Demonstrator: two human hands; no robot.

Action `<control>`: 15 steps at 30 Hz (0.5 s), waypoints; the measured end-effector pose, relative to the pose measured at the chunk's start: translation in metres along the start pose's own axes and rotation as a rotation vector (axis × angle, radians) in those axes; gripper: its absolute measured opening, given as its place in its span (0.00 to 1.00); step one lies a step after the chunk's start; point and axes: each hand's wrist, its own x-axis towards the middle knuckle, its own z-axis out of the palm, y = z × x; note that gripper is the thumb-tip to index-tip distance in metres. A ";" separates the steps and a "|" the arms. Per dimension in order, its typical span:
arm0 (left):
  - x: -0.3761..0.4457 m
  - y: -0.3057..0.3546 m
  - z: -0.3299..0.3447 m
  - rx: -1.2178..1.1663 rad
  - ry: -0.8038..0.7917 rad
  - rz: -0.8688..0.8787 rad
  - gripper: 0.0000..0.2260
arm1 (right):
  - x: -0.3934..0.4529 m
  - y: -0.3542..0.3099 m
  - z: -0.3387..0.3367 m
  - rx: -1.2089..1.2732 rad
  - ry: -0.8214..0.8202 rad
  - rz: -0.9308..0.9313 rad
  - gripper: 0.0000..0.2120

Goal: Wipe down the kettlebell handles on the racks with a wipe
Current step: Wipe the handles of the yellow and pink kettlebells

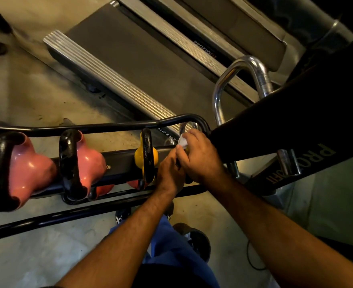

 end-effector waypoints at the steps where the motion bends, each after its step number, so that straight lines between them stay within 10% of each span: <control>1: 0.000 0.002 -0.001 -0.115 -0.008 -0.036 0.04 | 0.000 0.000 0.000 0.026 0.005 -0.012 0.26; 5: 0.000 0.011 -0.006 -0.703 -0.003 -0.283 0.11 | -0.017 0.020 0.005 0.001 0.025 -0.276 0.23; 12: 0.005 0.011 -0.008 -0.525 -0.004 -0.283 0.15 | -0.030 0.042 0.008 -0.181 0.105 -0.478 0.24; 15: 0.008 0.015 -0.009 -0.470 -0.026 -0.322 0.15 | -0.015 0.021 0.011 -0.165 0.122 -0.176 0.29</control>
